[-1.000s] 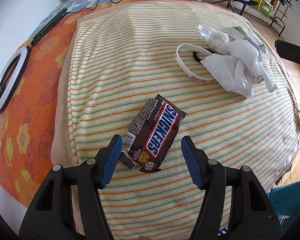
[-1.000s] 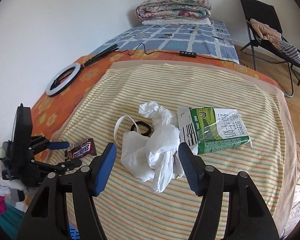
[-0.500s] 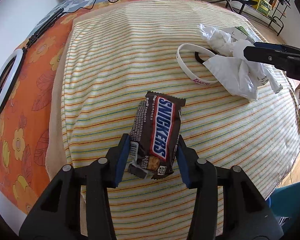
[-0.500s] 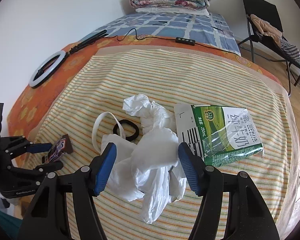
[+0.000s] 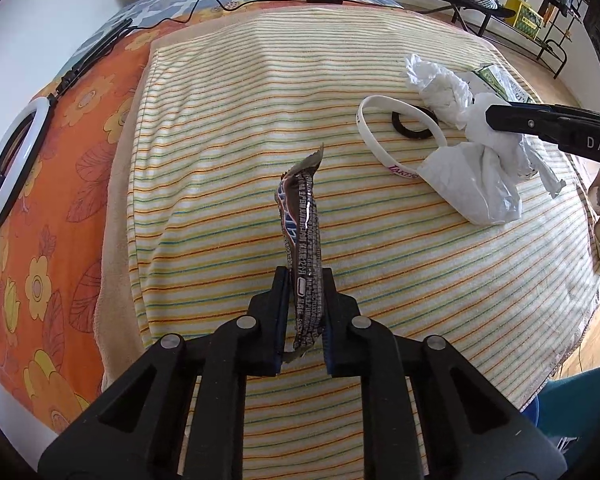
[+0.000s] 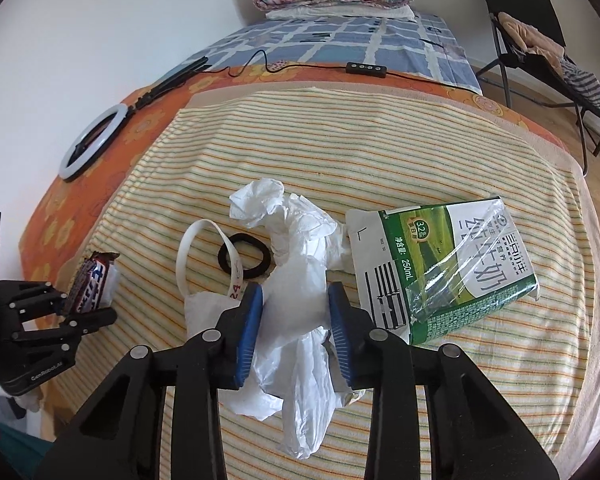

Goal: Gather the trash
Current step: 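Grasp the Snickers wrapper with the left tool while the right tool grasps the white bag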

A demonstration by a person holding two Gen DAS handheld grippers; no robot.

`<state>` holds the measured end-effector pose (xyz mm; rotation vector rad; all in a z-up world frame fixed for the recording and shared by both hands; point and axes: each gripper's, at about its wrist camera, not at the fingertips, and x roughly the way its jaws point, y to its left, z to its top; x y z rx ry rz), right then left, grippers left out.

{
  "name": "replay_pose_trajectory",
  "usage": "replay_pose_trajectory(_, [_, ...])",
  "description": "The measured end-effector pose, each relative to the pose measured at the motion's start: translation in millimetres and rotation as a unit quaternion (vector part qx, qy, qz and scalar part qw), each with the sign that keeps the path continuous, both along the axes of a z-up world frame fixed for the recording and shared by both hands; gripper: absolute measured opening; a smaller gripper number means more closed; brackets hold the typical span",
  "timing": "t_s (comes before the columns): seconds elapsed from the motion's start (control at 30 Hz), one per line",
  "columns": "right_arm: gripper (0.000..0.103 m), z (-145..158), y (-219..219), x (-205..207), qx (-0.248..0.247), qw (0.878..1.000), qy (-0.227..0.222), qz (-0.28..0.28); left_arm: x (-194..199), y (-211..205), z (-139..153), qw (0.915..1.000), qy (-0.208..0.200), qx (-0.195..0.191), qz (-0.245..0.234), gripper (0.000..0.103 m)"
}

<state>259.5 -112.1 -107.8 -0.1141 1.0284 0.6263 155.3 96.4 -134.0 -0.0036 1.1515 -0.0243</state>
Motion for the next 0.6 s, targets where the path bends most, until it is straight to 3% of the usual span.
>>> replay_pose_trajectory(0.2, [0.013,7.8,-9.9,-0.1,0.038,0.999,0.008,-0.013,-5.5,0.7,6.4,0.9999,-0.012,-0.004,0.001,0.010])
replay_pose_trajectory(0.6, [0.009,39.9,-14.2,-21.5,0.074,0.997,-0.024,0.003,-15.7,1.9,28.8,0.9990,-0.037,-0.024,0.001,0.010])
